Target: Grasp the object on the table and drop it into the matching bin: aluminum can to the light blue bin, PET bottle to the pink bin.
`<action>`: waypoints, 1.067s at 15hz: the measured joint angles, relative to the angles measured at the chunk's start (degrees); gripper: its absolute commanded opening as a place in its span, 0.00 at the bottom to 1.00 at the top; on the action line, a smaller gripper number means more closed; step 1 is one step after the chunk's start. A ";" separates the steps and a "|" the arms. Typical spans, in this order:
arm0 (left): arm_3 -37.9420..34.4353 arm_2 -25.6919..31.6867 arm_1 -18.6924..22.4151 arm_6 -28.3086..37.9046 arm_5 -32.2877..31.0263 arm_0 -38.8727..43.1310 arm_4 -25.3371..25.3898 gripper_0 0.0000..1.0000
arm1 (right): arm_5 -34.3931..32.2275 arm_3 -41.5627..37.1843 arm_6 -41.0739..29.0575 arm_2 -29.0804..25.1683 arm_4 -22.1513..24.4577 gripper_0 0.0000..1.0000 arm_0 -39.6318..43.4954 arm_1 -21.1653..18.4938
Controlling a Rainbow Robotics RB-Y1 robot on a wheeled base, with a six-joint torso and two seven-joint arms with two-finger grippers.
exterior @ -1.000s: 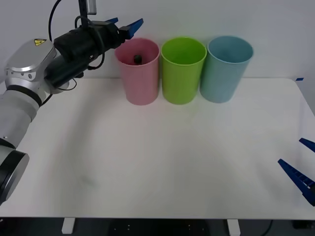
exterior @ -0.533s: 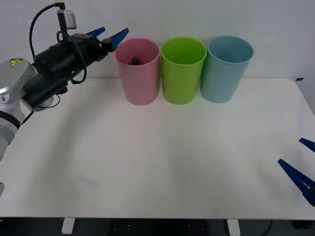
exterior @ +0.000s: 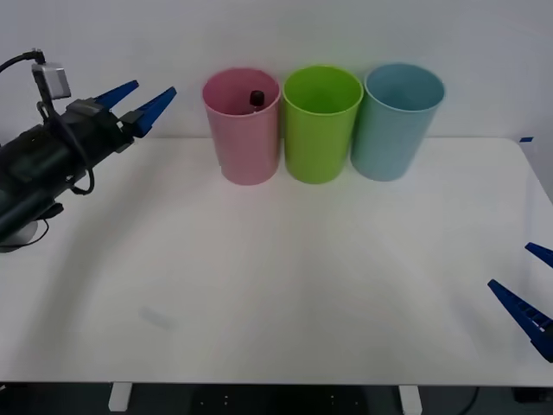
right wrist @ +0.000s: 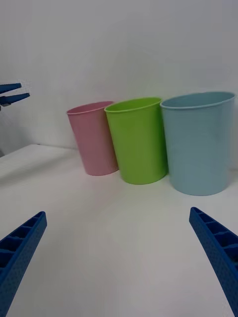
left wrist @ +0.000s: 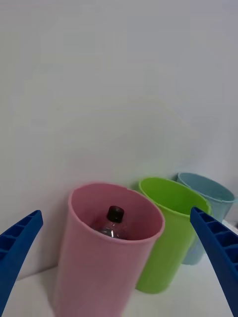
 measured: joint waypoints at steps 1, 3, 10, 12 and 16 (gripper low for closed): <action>-1.06 2.18 0.03 -0.51 -1.84 2.41 -0.47 1.00 | 0.00 0.00 0.00 0.00 0.00 1.00 0.00 0.00; -2.81 5.26 0.01 -3.07 -4.72 6.66 -0.56 1.00 | 0.00 0.00 0.00 0.00 0.00 1.00 0.00 0.00; -3.34 13.32 0.12 -12.36 -15.80 18.18 -1.18 1.00 | 0.00 0.00 0.00 0.00 0.00 1.00 0.00 0.00; -3.34 17.16 0.12 -13.11 -19.78 21.54 -2.83 1.00 | 0.00 0.00 0.00 0.00 0.00 1.00 0.00 0.00; -3.37 21.97 0.14 -14.75 -25.55 27.26 -3.14 1.00 | 0.00 0.00 0.00 0.00 0.00 1.00 0.00 0.00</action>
